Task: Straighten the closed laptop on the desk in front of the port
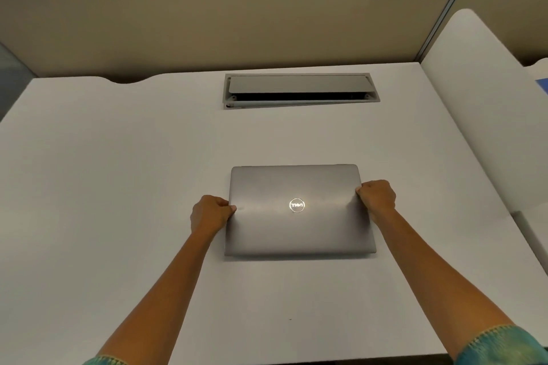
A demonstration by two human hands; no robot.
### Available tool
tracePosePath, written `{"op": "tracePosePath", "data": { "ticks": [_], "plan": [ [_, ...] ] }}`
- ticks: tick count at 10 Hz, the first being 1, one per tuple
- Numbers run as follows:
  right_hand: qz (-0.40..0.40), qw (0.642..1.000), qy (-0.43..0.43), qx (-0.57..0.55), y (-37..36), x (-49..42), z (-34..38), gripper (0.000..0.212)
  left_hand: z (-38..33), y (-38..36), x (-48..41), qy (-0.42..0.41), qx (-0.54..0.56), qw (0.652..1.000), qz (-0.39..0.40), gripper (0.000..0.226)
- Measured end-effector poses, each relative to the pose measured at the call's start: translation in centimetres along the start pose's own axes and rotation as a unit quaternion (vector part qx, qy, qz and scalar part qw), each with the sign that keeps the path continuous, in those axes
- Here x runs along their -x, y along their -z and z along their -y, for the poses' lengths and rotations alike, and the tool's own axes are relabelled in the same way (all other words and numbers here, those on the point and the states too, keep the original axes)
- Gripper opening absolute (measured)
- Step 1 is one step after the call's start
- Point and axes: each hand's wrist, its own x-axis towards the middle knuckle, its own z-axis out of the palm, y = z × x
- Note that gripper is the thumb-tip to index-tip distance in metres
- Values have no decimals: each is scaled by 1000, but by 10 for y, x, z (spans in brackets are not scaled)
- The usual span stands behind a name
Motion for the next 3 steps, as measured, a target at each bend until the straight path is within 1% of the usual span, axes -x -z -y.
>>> {"op": "tracePosePath", "data": {
  "ticks": [1, 2, 3],
  "plan": [
    [-26, 991, 84, 99, -5, 9, 2, 20, -8, -6, 2, -78, -88, 992, -42, 60],
    [-74, 966, 186, 163, -11, 17, 9, 43, -24, -10, 3, -196, -163, 961, -107, 69],
    [-121, 928, 286, 206, -17, 18, 29, 51, -46, -13, -2, -278, -247, 914, -160, 75]
  ]
}}
